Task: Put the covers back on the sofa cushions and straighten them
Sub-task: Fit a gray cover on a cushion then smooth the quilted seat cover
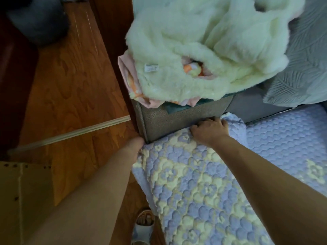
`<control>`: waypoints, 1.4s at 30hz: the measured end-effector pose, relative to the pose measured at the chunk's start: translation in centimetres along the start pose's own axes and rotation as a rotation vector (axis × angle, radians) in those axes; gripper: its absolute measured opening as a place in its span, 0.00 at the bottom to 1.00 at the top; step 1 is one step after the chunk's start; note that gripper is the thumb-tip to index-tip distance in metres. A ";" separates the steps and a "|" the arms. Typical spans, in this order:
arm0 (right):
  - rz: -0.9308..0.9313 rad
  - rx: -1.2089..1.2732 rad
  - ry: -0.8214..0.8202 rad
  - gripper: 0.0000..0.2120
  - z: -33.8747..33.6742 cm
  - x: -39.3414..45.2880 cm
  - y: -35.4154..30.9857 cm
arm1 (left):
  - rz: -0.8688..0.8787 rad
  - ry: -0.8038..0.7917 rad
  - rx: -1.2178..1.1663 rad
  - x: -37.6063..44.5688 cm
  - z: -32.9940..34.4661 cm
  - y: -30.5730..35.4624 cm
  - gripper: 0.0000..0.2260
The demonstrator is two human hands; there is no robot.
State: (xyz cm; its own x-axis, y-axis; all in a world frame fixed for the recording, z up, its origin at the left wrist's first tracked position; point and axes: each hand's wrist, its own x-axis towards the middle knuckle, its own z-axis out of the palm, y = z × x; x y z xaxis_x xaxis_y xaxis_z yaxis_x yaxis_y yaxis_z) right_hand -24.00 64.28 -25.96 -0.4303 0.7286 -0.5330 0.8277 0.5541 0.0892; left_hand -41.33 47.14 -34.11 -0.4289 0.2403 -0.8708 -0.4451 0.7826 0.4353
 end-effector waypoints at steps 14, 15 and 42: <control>-0.295 0.353 0.423 0.23 4.1 -2.9 5.3 | 0.953 0.320 1.149 -10.4 9.3 1.5 0.31; -0.272 0.412 0.443 0.23 4.9 -3.9 6.6 | 0.905 0.333 1.200 -10.3 9.9 2.0 0.32; 0.334 1.667 -0.465 0.36 36.4 -40.6 39.9 | 1.091 0.232 1.736 -27.7 35.7 -19.4 0.22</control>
State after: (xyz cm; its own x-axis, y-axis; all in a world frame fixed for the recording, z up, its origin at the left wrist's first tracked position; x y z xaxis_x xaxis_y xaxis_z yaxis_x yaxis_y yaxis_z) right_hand 39.65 42.17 -31.41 -0.2977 0.3853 -0.8735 0.4318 -0.7616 -0.4832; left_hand 7.21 45.81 -26.54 -0.0766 0.9298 -0.3601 0.9938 0.0421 -0.1026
